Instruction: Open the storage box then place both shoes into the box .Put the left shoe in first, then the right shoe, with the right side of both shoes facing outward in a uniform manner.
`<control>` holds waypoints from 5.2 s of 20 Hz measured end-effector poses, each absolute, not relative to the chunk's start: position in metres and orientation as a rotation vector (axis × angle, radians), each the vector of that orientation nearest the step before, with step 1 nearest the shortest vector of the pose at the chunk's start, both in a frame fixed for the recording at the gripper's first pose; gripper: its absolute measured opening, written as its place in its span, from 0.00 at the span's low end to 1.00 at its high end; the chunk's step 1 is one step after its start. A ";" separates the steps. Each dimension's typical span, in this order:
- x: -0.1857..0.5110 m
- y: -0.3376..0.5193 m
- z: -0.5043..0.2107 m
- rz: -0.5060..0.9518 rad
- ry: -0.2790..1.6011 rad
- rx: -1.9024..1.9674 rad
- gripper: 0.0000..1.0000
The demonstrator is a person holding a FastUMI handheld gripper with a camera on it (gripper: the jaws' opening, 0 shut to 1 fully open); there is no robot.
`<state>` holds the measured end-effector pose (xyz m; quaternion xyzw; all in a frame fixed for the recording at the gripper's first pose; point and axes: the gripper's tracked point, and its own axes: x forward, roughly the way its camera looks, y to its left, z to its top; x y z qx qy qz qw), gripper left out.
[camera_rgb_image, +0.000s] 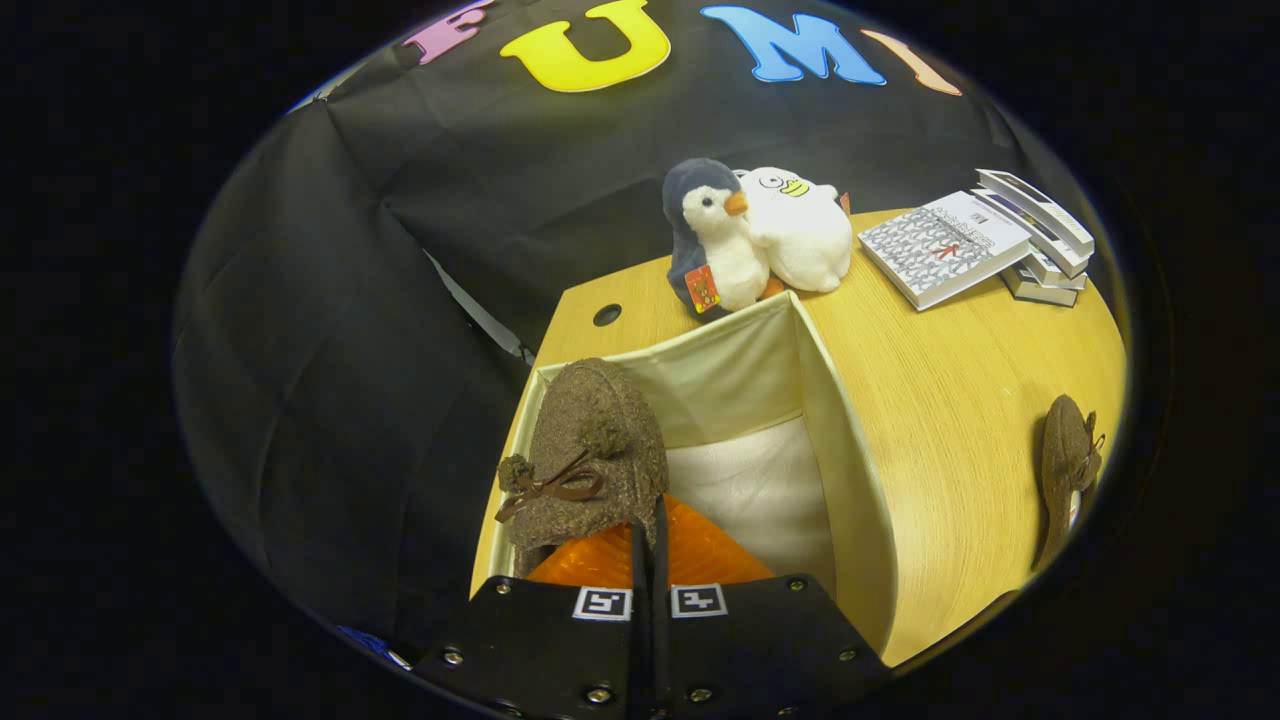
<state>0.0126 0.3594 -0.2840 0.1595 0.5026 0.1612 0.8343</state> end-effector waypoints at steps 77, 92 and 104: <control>-0.057 -0.071 -0.374 0.201 1.105 -0.113 0.87; -0.050 -0.051 -0.372 0.115 1.143 0.066 0.00; -0.020 -0.004 -0.304 0.084 1.074 0.254 0.00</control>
